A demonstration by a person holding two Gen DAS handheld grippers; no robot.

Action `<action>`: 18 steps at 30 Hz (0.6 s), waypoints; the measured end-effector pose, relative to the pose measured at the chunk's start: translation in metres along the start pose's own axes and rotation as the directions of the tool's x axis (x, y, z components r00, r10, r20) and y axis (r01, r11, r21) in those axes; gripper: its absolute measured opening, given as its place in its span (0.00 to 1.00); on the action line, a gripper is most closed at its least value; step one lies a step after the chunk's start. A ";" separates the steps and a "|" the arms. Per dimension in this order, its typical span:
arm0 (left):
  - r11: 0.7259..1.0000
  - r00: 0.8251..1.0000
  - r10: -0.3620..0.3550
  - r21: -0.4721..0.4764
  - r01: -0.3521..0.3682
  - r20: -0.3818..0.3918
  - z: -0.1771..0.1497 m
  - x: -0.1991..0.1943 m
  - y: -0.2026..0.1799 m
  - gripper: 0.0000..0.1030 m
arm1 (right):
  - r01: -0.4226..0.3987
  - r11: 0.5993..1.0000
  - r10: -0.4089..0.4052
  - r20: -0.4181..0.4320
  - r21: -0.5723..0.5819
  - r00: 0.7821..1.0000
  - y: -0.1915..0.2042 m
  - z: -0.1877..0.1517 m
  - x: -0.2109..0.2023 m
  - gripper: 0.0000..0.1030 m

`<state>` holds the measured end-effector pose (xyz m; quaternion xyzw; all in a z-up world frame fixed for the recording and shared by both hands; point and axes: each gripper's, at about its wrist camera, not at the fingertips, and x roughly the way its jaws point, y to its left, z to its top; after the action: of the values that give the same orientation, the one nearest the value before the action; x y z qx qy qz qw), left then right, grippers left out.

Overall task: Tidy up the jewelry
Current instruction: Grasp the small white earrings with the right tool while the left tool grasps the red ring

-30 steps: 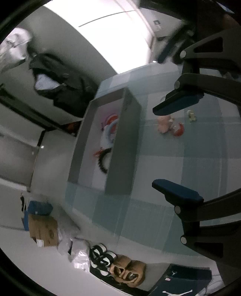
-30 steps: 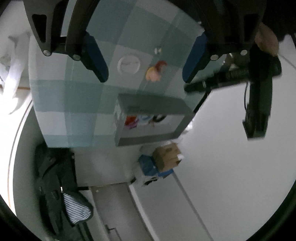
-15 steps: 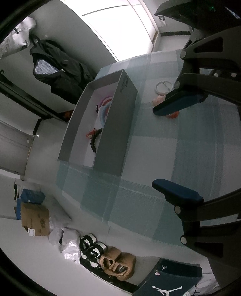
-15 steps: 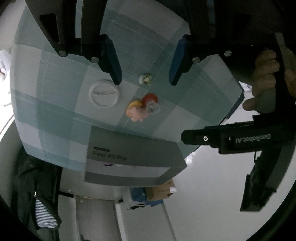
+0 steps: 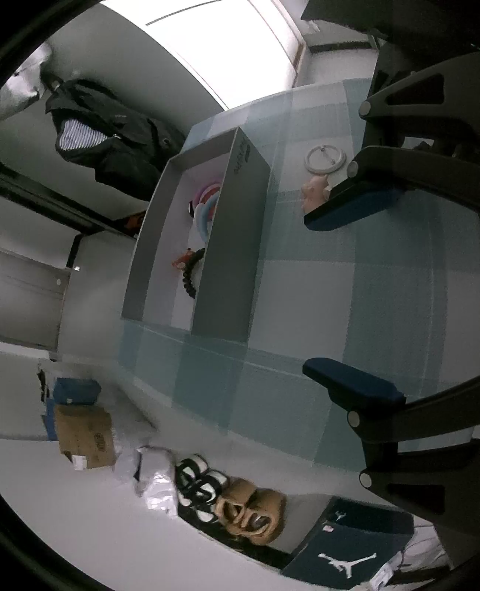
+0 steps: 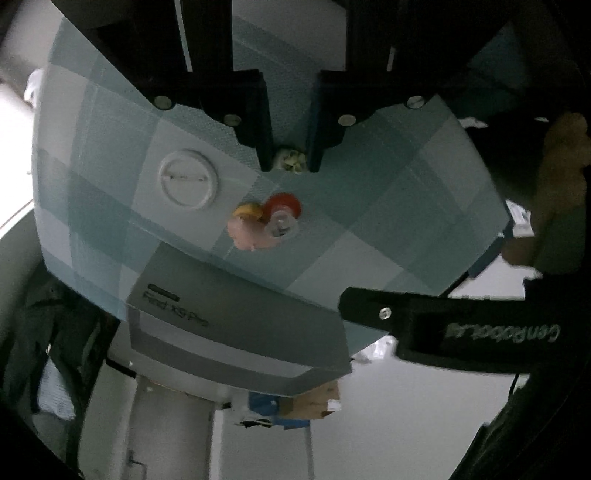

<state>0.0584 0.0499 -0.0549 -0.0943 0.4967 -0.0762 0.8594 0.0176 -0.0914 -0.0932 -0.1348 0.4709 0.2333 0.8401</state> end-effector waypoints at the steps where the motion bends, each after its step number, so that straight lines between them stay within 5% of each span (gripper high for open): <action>1: 1.000 1.000 0.003 0.006 -0.003 0.004 0.000 0.000 -0.001 0.65 | 0.005 1.000 -0.005 0.002 -0.009 1.000 0.002 -0.001 -0.001 0.16; 13: 0.999 1.000 -0.008 0.050 0.008 0.014 0.000 0.000 -0.007 0.65 | 0.018 1.000 -0.018 0.005 0.016 1.000 -0.011 -0.003 -0.004 0.15; 18: 0.994 1.000 -0.005 0.108 0.005 0.002 -0.004 0.002 -0.022 0.65 | 0.079 0.993 -0.081 0.027 0.086 0.996 -0.031 -0.004 -0.018 0.15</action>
<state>0.0547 0.0282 -0.0533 -0.0488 0.4906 -0.1050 0.8636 0.0226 -0.1244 -0.0795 -0.1140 0.4615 0.1812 0.8609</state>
